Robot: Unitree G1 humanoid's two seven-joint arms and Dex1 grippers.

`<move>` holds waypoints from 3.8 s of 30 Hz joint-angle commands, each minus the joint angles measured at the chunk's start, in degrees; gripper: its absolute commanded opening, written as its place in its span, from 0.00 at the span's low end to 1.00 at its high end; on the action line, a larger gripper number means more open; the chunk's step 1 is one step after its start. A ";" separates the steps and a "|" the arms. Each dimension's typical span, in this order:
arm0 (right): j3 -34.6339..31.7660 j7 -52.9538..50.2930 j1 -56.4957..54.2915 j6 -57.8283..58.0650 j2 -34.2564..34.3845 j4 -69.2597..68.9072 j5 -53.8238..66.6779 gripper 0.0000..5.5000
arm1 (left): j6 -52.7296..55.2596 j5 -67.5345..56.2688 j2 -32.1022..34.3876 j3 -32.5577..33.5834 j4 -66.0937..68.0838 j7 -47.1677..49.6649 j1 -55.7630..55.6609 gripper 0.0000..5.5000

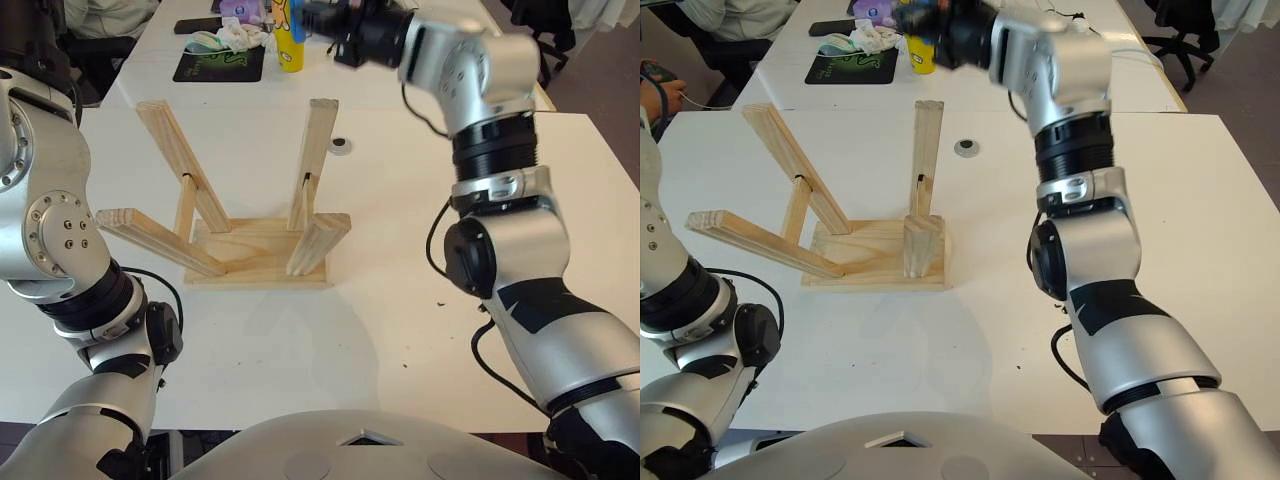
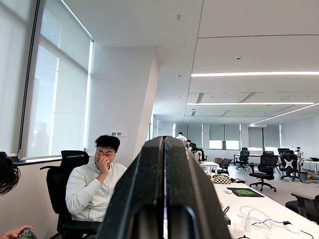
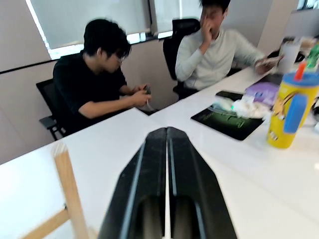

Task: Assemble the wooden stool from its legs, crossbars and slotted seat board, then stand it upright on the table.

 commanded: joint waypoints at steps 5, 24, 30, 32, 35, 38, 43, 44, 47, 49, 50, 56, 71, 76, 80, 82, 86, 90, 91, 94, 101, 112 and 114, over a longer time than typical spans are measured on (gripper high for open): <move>0.68 -11.63 5.46 -17.01 -8.71 1.63 -10.30 0.00 | -2.27 -0.40 7.65 8.97 8.02 -4.06 0.54 0.00; 13.24 4.95 79.93 2.15 -21.85 -63.30 -5.14 0.00 | -15.51 9.11 20.67 -4.69 22.95 -43.08 60.65 0.00; 20.26 0.07 78.25 8.52 -19.00 -63.11 -7.23 0.00 | -15.62 11.18 18.69 -10.27 22.36 -42.94 60.05 0.00; 22.51 -1.77 76.87 9.38 -17.49 -60.82 -8.61 0.00 | -15.93 11.87 18.04 -11.91 23.34 -42.21 58.89 0.00; 24.75 -3.43 74.48 9.37 -15.11 -57.95 -9.59 0.00 | -15.81 11.76 17.60 -13.48 23.28 -42.10 58.30 0.00; 26.03 -3.87 73.04 9.27 -13.76 -56.38 -9.85 0.00 | -15.57 11.42 17.78 -14.34 22.55 -42.55 58.36 0.00; 27.72 -3.18 71.61 9.53 -12.24 -54.96 -9.05 0.00 | -15.47 11.15 18.25 -14.96 22.34 -42.96 57.48 0.00; 27.15 -2.20 71.15 11.14 -11.62 -55.28 -7.25 0.00 | -15.23 11.03 18.23 -15.06 22.00 -42.98 57.11 0.00; 26.35 -1.35 69.31 12.96 -11.09 -54.85 -5.66 0.00 | -14.74 10.69 18.07 -15.88 21.05 -43.21 55.49 0.00; 26.42 -1.24 67.97 13.03 -11.18 -53.72 -5.64 0.00 | -14.15 10.28 17.71 -16.25 20.06 -43.17 54.97 0.00; 26.48 -1.18 67.40 13.09 -11.17 -53.25 -5.61 0.00 | -13.98 10.26 17.61 -16.42 19.81 -43.08 54.61 0.00; 27.08 -0.89 66.44 13.32 -11.34 -52.77 -5.59 0.00 | -12.55 9.82 17.21 -18.24 17.83 -43.05 52.14 0.00; 25.80 -0.26 66.79 10.49 -16.79 -50.88 -7.60 0.00 | -12.25 10.61 16.92 -18.36 18.18 -41.96 52.31 0.00; 27.11 1.57 67.85 10.70 -17.77 -52.99 -6.53 0.00 | -11.92 10.70 16.67 -18.86 17.82 -41.74 51.99 0.00; 27.57 1.84 67.87 11.27 -17.09 -54.00 -6.00 0.00 | -11.67 10.45 16.53 -19.38 16.86 -41.90 52.31 0.00; 27.77 1.74 67.68 11.29 -16.70 -53.82 -6.09 0.00 | -11.48 10.25 16.52 -19.61 16.35 -42.10 52.49 0.00; 26.45 2.60 67.01 12.51 -15.74 -55.77 -3.99 0.00 | -10.06 8.70 16.80 -19.41 12.77 -43.09 52.92 0.00; 23.01 5.59 66.37 14.30 -16.89 -61.33 0.25 0.00 | -5.07 4.02 16.56 -17.23 5.37 -43.86 48.88 0.00; 22.24 6.34 66.13 14.90 -17.47 -62.85 1.33 0.00 | -3.43 2.72 16.51 -16.53 3.49 -43.84 47.24 0.00; 19.77 9.16 65.47 16.15 -19.87 -67.12 4.74 0.00 | 1.69 -1.36 16.35 -13.49 -1.25 -43.48 41.20 0.00; 12.55 8.41 58.77 18.68 -19.49 -68.92 9.49 0.00 | 8.12 -5.44 16.66 -11.34 -6.93 -42.94 35.50 0.00; 9.37 8.06 54.78 19.93 -19.57 -67.46 9.78 0.00 | 7.41 -3.94 17.52 -12.35 -5.50 -42.74 36.49 0.00; 9.98 8.40 56.16 18.99 -20.50 -66.72 8.84 0.00 | 7.30 -3.83 17.64 -12.36 -5.53 -42.63 36.55 0.00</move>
